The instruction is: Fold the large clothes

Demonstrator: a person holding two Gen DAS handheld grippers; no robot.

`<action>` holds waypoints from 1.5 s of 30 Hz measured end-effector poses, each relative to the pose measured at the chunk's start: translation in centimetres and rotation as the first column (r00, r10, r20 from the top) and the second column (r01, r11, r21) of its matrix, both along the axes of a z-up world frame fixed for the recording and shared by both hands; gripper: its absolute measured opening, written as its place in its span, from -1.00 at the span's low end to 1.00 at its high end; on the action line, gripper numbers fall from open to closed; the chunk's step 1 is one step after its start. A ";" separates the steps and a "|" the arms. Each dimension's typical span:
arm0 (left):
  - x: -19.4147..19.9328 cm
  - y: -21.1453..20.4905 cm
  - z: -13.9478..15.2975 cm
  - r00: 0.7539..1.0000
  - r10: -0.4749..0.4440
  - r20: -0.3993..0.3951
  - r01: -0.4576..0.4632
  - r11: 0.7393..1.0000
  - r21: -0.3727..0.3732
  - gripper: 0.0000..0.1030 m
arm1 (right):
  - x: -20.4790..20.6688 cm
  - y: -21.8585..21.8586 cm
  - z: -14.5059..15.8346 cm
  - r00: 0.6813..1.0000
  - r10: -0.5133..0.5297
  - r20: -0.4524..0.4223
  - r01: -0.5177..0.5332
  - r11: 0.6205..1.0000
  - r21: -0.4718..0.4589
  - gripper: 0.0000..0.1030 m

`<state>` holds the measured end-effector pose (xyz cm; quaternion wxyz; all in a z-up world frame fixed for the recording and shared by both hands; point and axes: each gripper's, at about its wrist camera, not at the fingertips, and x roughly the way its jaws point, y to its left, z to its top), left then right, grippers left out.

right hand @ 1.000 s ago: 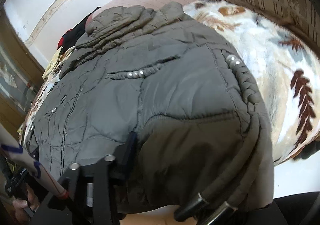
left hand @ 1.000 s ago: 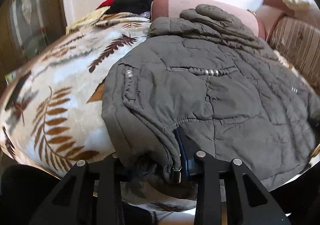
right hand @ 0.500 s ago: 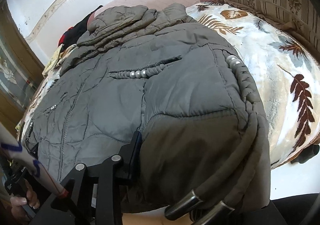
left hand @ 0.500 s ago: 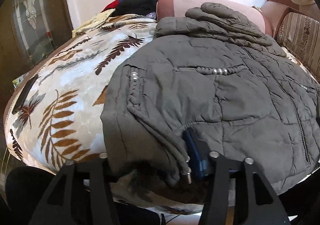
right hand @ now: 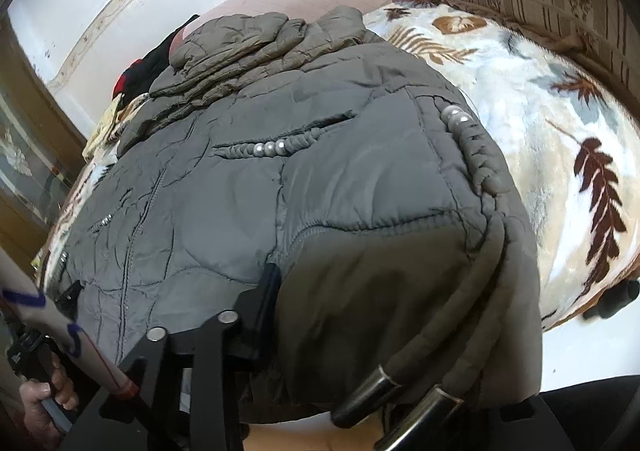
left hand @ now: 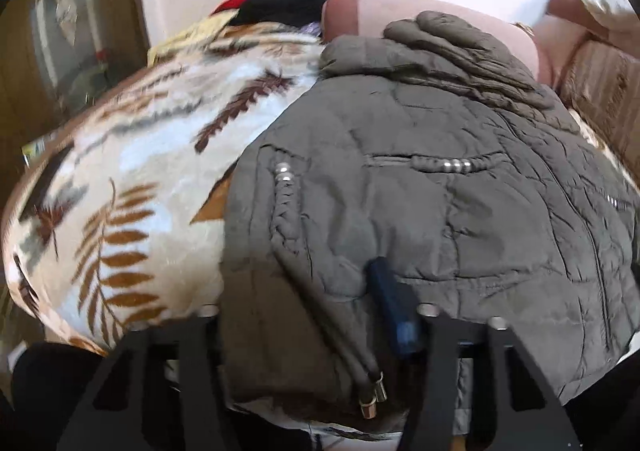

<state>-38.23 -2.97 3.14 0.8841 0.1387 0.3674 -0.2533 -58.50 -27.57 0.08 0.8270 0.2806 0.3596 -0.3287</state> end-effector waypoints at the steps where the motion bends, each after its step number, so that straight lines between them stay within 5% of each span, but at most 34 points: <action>1: -0.2 0.0 0.1 1.000 -0.001 0.013 0.001 1.000 0.005 -0.24 | 0.1 0.1 0.1 1.000 0.003 -0.006 -0.003 1.000 -0.011 -0.31; 23: -0.8 -1.1 0.0 0.997 0.003 0.078 -0.010 0.997 0.081 -0.33 | 0.6 0.4 0.0 0.999 0.005 -0.046 -0.007 0.999 -0.039 -0.30; 45: -1.0 -0.9 0.1 0.996 0.000 0.090 -0.007 0.997 0.078 -0.50 | 0.6 0.8 0.7 0.999 0.000 -0.045 -0.004 0.996 -0.084 -0.43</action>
